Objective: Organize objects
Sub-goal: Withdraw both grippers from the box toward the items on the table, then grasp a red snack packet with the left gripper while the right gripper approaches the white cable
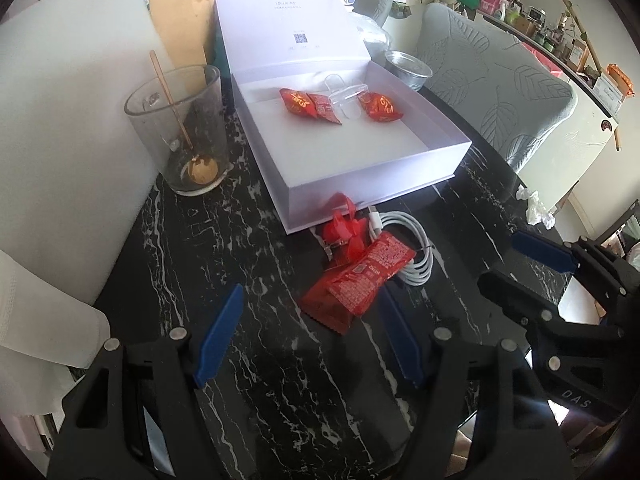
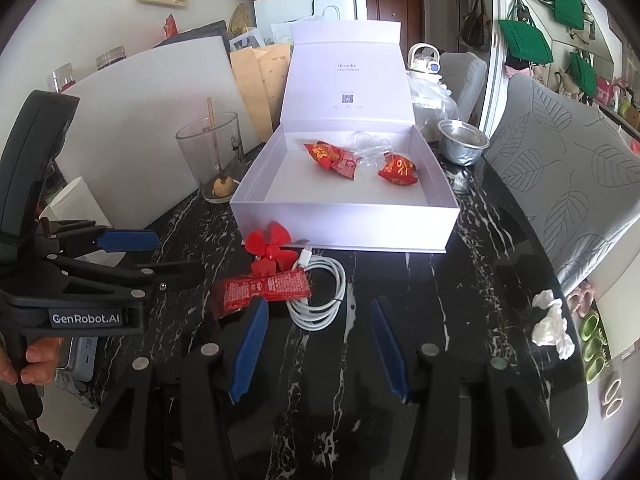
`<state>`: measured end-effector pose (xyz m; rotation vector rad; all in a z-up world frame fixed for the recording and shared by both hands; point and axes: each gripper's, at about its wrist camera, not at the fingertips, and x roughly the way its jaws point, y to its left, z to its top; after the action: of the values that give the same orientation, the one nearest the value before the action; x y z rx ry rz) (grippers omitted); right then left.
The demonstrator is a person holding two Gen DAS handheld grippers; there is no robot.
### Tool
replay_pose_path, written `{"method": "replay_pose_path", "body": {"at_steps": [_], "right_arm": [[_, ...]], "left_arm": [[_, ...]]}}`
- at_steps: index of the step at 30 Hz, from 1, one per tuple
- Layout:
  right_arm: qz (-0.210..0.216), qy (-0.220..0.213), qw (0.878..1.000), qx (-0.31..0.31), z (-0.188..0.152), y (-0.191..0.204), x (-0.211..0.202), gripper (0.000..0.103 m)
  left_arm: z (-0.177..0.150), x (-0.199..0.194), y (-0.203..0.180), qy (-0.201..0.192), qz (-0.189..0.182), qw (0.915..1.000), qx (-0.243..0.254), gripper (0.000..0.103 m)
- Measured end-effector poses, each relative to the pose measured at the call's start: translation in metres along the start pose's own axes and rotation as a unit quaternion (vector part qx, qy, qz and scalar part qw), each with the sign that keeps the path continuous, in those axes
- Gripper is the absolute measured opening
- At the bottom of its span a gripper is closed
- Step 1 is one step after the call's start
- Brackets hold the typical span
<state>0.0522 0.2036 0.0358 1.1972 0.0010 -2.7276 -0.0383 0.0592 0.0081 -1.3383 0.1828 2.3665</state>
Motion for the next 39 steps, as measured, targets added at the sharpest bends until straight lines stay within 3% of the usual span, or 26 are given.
{"method": "replay_pose_path", "body": {"at_steps": [12,23,30,39], "right_arm": [[0.008,0.038,0.999,0.011,-0.008,-0.015,0.039,0.054],[0.015,0.056,0.998,0.003,0.0,-0.02,0.067,0.054],[0.026,0.055,0.998,0.0,0.003,-0.023,0.076,0.039],[0.024,0.053,0.998,0.009,0.002,-0.033,0.075,0.036]], "left_arm": [[-0.002,0.032,-0.005,0.03,-0.035,0.9987,0.018,0.068],[0.005,0.045,-0.011,0.035,-0.061,0.9962,0.051,0.068],[0.009,0.056,-0.011,0.049,-0.077,0.9946,0.049,0.068],[0.011,0.058,-0.024,0.039,-0.096,0.9924,0.066,0.068]]}}
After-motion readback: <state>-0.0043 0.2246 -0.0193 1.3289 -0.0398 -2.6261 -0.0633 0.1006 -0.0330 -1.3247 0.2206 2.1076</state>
